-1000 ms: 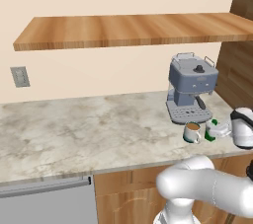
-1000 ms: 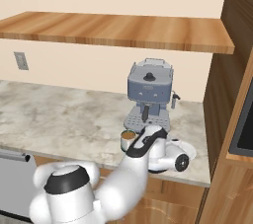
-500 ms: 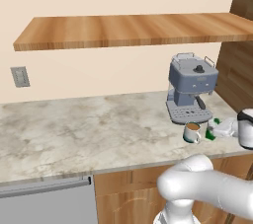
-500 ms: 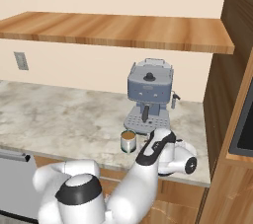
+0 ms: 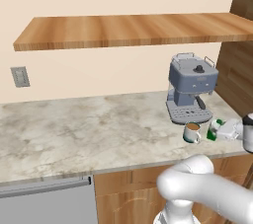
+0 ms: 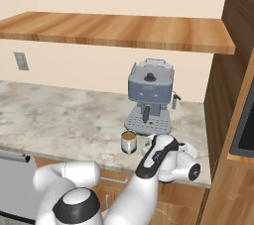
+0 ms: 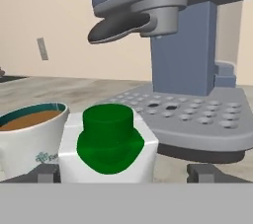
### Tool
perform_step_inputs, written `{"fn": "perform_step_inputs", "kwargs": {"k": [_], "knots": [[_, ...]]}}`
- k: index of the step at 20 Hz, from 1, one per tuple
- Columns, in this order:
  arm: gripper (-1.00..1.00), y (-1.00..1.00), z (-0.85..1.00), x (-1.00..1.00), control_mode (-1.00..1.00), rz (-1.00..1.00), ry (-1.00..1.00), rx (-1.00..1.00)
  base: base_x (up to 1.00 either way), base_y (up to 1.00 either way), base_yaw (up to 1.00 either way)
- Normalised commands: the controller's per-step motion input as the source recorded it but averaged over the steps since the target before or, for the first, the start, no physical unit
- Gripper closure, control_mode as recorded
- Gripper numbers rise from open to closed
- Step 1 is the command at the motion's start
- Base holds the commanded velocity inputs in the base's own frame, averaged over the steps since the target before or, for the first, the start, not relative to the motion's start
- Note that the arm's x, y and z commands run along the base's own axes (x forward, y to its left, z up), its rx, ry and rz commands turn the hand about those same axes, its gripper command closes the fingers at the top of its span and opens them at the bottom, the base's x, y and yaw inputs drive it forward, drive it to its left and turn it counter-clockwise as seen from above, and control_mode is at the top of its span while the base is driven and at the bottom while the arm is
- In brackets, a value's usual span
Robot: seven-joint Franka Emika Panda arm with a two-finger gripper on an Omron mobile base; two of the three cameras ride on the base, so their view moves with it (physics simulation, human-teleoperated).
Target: Take a sugar cube from the saucer and place it inside the coffee. Then, grab milk from the fridge and place it next to the coffee on the counter to sweeten the coffee.
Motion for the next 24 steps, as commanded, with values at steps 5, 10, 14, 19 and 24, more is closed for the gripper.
{"fn": "perform_step_inputs", "kwargs": {"k": [5,10,14,19,24], "knots": [[-1.00,0.01,0.26,-0.22,-1.00,0.00,0.00,0.00,0.00,0.00,0.00],[-1.00,0.17,0.80,-0.23,-1.00,0.00,0.00,0.00,0.00,0.00,0.00],[-1.00,0.33,0.66,-0.81,-1.00,0.00,0.00,-0.06,0.00,0.00,0.00],[-1.00,0.53,0.64,-1.00,-1.00,0.00,-0.11,-0.11,0.00,0.00,0.00],[-1.00,0.61,0.97,-0.68,-1.00,0.01,-0.26,-0.15,0.00,0.00,0.00]]}}
